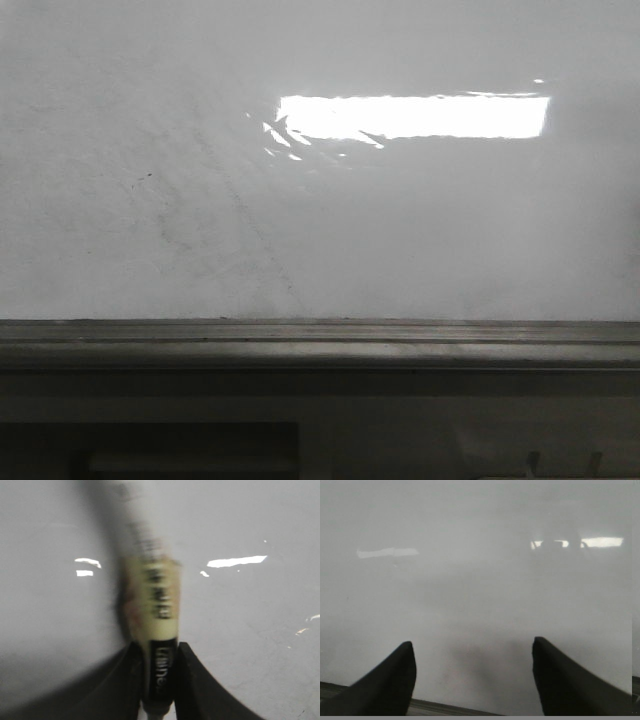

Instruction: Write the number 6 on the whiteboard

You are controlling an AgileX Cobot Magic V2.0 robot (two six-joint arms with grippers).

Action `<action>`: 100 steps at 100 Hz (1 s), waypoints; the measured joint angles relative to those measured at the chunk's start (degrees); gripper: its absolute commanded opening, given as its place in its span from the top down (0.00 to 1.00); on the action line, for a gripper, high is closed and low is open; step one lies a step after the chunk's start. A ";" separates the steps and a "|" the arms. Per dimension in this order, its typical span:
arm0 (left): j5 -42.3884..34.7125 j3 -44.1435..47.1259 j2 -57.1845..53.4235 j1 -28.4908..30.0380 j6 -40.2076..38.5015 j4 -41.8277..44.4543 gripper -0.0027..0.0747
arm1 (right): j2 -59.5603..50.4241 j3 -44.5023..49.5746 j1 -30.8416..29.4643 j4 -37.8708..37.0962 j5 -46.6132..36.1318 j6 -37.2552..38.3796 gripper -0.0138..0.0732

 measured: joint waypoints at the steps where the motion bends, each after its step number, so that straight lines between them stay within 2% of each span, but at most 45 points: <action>1: 0.00 0.00 0.00 0.00 0.02 0.00 0.99 | 0.00 0.00 0.00 0.00 0.00 0.00 0.33; 19: 2.59 0.00 -0.77 0.00 4.31 0.10 0.99 | 0.00 0.00 0.00 0.52 0.14 -0.88 0.33; 32: 6.85 0.00 -3.00 -1.41 9.64 0.46 0.99 | 1.08 -1.04 0.00 7.41 3.19 -8.41 0.33; 50: 10.63 -0.04 -4.63 -12.10 13.80 5.69 0.99 | 7.78 -5.47 0.00 23.45 12.89 -23.24 0.33; 64: 10.82 -0.04 -4.59 -21.09 11.75 12.99 0.99 | 14.29 -10.33 0.00 31.06 20.94 -29.30 0.33; 81: 8.40 -0.04 -4.59 -28.19 9.24 16.56 0.99 | 21.17 -16.62 1.84 33.02 27.08 -30.75 0.33; 100: 6.48 -0.04 -1.51 -33.24 8.42 16.94 0.99 | 27.80 -22.27 11.36 33.16 26.33 -31.07 0.33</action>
